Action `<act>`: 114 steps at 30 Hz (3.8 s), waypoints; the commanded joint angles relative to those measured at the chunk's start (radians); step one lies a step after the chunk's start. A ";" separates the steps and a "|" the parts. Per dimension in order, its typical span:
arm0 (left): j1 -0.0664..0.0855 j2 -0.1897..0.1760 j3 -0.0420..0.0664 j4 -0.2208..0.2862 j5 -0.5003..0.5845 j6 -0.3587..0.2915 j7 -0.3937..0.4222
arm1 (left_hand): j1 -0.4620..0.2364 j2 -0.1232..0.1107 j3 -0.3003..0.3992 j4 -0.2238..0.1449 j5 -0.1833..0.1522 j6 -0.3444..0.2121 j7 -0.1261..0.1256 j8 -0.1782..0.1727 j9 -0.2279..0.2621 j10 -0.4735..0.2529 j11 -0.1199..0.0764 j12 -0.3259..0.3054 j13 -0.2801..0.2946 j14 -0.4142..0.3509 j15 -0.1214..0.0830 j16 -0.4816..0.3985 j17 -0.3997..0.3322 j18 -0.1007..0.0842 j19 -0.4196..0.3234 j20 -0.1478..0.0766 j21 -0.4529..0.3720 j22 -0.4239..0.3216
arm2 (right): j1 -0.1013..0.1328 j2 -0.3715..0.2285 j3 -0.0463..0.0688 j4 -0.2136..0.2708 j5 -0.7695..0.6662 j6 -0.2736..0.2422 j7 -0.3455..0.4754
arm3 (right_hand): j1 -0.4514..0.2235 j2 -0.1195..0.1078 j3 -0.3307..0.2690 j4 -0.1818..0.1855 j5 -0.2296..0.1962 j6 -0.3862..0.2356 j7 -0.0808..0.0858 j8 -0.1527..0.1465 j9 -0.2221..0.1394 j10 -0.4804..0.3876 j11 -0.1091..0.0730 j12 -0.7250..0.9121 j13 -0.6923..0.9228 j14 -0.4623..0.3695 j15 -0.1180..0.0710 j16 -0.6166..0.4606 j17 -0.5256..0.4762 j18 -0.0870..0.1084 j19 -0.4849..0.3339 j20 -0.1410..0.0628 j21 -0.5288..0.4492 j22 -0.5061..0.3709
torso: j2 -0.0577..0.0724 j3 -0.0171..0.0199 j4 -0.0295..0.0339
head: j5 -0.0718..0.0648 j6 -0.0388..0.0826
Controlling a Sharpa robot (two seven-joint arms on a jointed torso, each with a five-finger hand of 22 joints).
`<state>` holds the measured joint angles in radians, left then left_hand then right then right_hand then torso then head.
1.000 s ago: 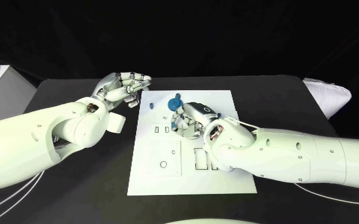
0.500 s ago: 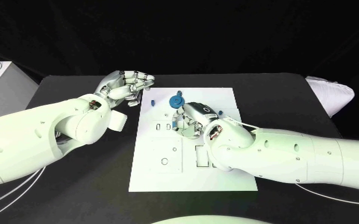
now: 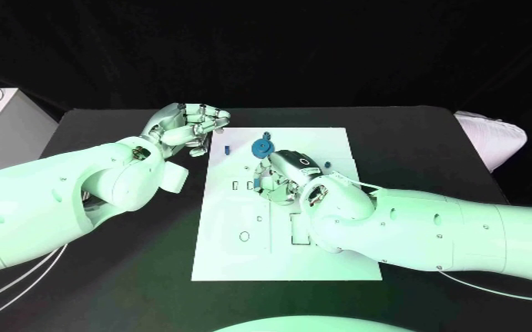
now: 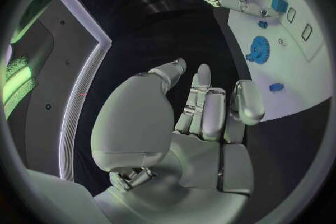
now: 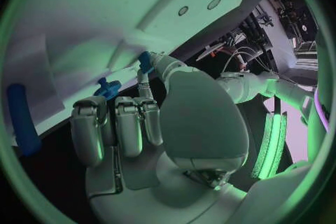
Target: Assemble the parts on the task board
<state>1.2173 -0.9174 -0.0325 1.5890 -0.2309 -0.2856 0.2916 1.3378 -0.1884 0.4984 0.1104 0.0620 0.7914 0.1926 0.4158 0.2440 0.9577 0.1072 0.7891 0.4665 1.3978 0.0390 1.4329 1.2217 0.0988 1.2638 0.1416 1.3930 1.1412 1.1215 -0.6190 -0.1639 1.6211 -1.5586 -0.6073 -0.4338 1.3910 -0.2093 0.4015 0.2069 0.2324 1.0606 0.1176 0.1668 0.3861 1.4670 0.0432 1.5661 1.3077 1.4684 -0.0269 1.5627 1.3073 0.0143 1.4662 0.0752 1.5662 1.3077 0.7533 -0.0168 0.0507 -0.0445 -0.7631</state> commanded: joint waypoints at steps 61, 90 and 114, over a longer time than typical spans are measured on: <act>0.000 0.005 0.000 -0.020 -0.156 0.046 -0.158 | -0.125 -0.005 -0.034 0.091 -0.004 0.019 -0.026 0.087 0.024 0.031 -0.020 0.150 0.061 0.106 -0.016 0.084 0.187 -0.026 0.085 -0.016 0.052 0.097 | 0.014 -0.060 0.001 0.049 0.031 -0.090 0.138 | 0.011 0.004 -0.323 0.085 -0.047 -0.168 0.059 -0.079 -0.044 0.032 0.049 -0.072 0.195 0.090 0.042 -0.011 0.213 -0.014 0.105 0.041 0.005 0.263 | -0.005 0.0017 -0.0036 | 0.000 0.003; 0.055 0.111 0.002 -0.068 -0.548 0.351 -0.752 | -0.240 0.025 -0.130 0.182 -0.004 0.021 -0.090 0.318 0.297 0.069 -0.076 0.219 0.109 0.137 -0.068 0.097 0.252 -0.037 0.131 -0.068 0.069 0.145 | 0.186 -0.238 0.018 -0.013 0.820 -0.048 0.502 | 0.066 0.039 -0.259 0.080 0.092 -0.126 0.046 -0.044 -0.035 0.024 0.037 -0.076 0.189 0.087 0.031 -0.015 0.202 -0.010 0.096 0.031 -0.012 0.248 | -0.043 0.0088 -0.0125 | 0.018 -0.009; 0.100 0.283 -0.028 -0.182 -0.674 0.482 -0.886 | -0.279 0.046 -0.179 0.180 -0.003 0.003 -0.092 0.323 0.339 0.074 -0.077 0.237 0.133 0.141 -0.070 0.100 0.262 -0.039 0.137 -0.068 0.071 0.155 | 0.199 -0.239 0.017 -0.057 0.818 -0.053 0.475 | 0.060 0.038 -0.255 0.080 0.095 -0.135 0.048 -0.046 -0.037 0.021 0.038 -0.078 0.186 0.087 0.031 -0.016 0.201 -0.009 0.096 0.031 -0.013 0.247 | -0.040 0.0087 -0.0130 | 0.022 -0.018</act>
<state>1.3141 -0.6409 -0.0603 1.4129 -0.8744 0.1310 -0.5718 1.0588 -0.1516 0.3227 0.2911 0.0620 0.8020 0.0996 0.7379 0.5815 1.0330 0.0320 1.0216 0.6010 1.4651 -0.0250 1.5317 1.3077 0.0676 1.3989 0.0768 1.4658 1.2954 1.3201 -0.8595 -0.1468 1.5647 -0.7363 -0.6646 0.0387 1.4543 -0.1726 0.1411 0.2855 0.3251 0.9261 0.1635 0.1196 0.3499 1.4663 0.0889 1.4899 1.3073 1.4666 0.0073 1.5491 1.3074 0.0143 1.4661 0.1112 1.5585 1.3074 0.7120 -0.0078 0.0387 -0.0242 -0.7818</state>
